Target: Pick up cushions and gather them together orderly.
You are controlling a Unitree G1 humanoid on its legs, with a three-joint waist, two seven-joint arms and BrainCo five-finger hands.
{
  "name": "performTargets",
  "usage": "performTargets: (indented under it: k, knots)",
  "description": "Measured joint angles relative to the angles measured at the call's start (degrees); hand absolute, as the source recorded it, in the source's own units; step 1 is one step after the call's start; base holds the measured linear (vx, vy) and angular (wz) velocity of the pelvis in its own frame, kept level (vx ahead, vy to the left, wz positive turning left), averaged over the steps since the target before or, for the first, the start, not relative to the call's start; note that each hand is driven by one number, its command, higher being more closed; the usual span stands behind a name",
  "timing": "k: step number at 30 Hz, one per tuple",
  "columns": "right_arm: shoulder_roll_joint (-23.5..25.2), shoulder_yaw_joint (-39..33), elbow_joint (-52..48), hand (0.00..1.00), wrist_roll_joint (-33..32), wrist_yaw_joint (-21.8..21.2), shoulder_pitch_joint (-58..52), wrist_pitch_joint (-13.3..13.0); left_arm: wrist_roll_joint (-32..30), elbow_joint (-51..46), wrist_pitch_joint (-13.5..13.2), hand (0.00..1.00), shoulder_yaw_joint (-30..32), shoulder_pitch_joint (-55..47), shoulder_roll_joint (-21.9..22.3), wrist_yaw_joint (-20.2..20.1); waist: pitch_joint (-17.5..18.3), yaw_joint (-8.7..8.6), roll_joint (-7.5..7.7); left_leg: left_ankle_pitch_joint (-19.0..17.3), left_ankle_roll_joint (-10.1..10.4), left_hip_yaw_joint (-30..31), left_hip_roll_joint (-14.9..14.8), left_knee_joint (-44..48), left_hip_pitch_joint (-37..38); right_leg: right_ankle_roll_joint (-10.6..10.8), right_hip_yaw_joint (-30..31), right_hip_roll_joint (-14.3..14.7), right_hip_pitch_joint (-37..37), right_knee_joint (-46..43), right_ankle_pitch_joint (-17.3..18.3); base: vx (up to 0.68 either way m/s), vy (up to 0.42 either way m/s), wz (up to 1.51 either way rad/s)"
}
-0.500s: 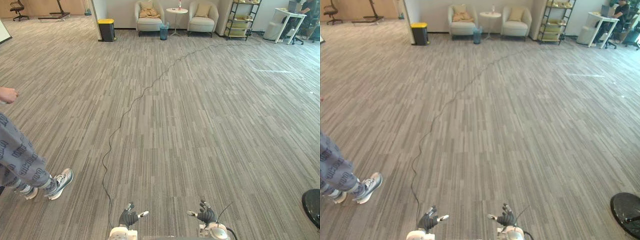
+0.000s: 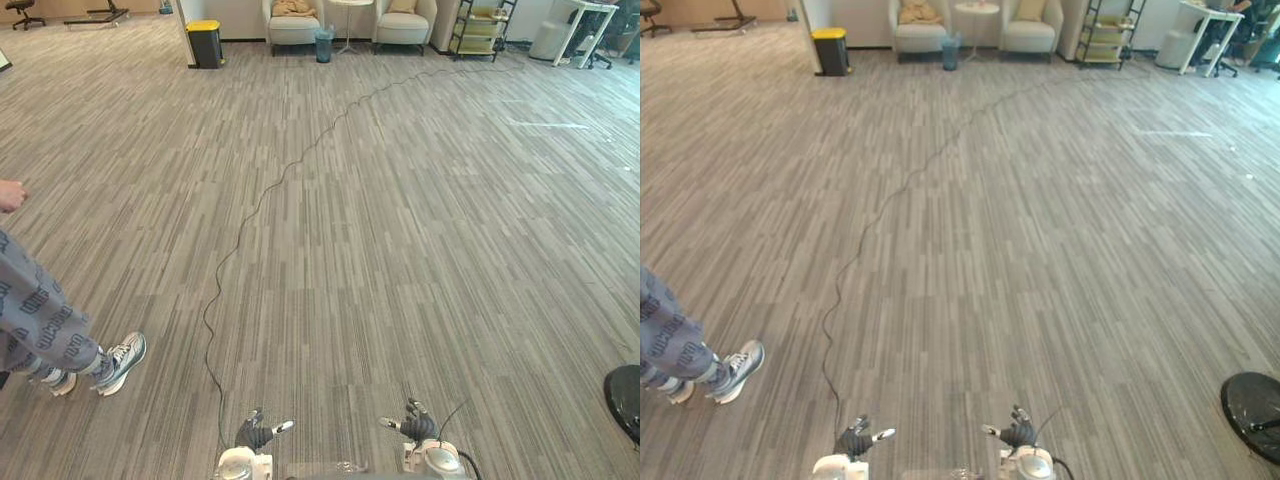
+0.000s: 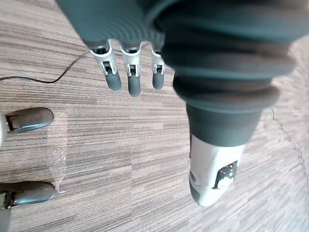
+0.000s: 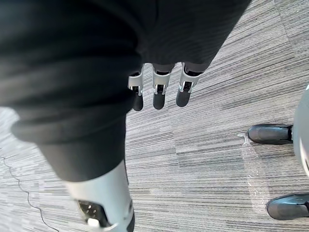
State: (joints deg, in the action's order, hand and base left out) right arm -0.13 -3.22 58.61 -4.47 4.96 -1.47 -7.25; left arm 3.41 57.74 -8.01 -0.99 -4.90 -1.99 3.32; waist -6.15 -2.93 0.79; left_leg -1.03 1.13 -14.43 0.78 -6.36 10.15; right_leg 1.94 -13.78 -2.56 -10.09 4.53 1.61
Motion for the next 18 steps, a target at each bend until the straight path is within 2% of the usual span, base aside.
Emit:
performTargets:
  k: [18]
  knots:
    - [-0.6, -2.3, 1.2, 0.0, -0.1, 0.0, 0.4, 0.0, -2.1, 2.6, 1.0, 0.0, -0.1, 2.4, 0.0, 0.3, -1.4, 0.04, 0.5, -0.1, 0.0, 1.0, 0.1, 0.0, -0.2, 0.2, -1.0, -0.1, -0.1, 0.0, 0.5, -0.01, -0.007, 0.02]
